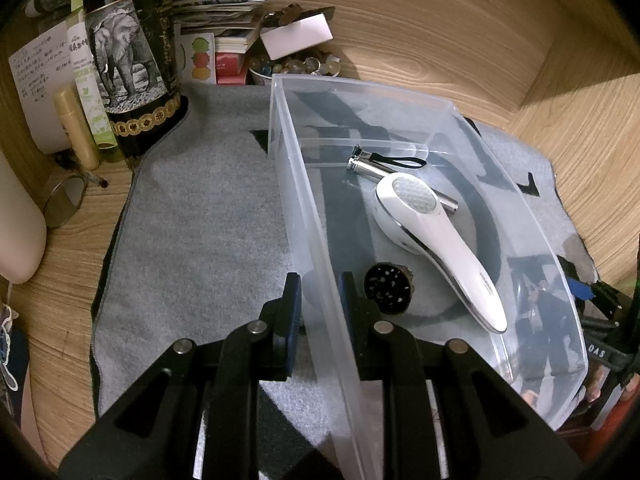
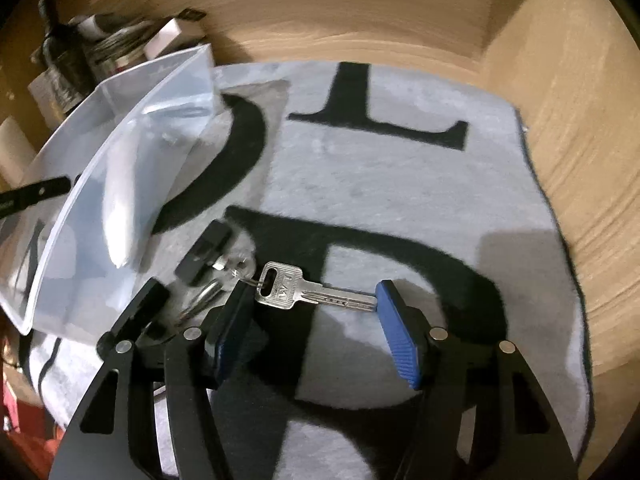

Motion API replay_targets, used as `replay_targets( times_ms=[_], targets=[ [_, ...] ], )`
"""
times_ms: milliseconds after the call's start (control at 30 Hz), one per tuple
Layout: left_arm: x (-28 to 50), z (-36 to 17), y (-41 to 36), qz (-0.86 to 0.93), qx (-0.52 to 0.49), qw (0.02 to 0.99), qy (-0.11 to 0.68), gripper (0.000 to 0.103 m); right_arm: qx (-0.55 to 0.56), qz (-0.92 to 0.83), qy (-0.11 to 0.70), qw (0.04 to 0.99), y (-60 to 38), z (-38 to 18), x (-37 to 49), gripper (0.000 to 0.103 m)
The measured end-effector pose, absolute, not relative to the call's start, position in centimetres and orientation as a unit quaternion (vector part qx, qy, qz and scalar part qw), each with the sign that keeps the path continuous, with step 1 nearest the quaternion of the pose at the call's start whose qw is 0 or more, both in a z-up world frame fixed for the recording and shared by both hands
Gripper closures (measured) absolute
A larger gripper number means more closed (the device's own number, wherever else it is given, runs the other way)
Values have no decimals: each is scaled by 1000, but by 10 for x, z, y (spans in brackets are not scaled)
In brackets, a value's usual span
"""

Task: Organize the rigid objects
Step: 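Lower the right tool to the mat and grasp the silver keys, then carry the keys into the box and open the right tool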

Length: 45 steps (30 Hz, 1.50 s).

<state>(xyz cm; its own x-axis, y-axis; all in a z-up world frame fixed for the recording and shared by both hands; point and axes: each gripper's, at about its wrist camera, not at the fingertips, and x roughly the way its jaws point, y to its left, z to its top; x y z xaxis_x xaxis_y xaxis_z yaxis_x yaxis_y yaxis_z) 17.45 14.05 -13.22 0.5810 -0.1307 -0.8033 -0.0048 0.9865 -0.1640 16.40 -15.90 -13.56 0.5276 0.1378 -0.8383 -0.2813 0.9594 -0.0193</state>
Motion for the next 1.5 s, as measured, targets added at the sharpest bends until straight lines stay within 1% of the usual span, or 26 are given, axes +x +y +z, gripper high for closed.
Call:
replay_targets(
  times_ms=[133,433,867,1133,1500],
  targets=[
    [175,-132,140,-35,-75,886,456,84,-53,116,456,881,-167,-121,168,44],
    [175,-132,140,-35,-76,886,456,84,-38,117,383,916,-167,-65,171,44],
    [174,-132,140,-35,-76,886,456,84,-45,176,296,938,-126,-9,177,44],
    [174,-132,140,-35,-77,886,456,84,-34,243,275,930,-80,-2,183,44],
    [174,-132,140,-35,-77,886,456,84,-59,295,327,896,-27,-34,195,44]
  ],
)
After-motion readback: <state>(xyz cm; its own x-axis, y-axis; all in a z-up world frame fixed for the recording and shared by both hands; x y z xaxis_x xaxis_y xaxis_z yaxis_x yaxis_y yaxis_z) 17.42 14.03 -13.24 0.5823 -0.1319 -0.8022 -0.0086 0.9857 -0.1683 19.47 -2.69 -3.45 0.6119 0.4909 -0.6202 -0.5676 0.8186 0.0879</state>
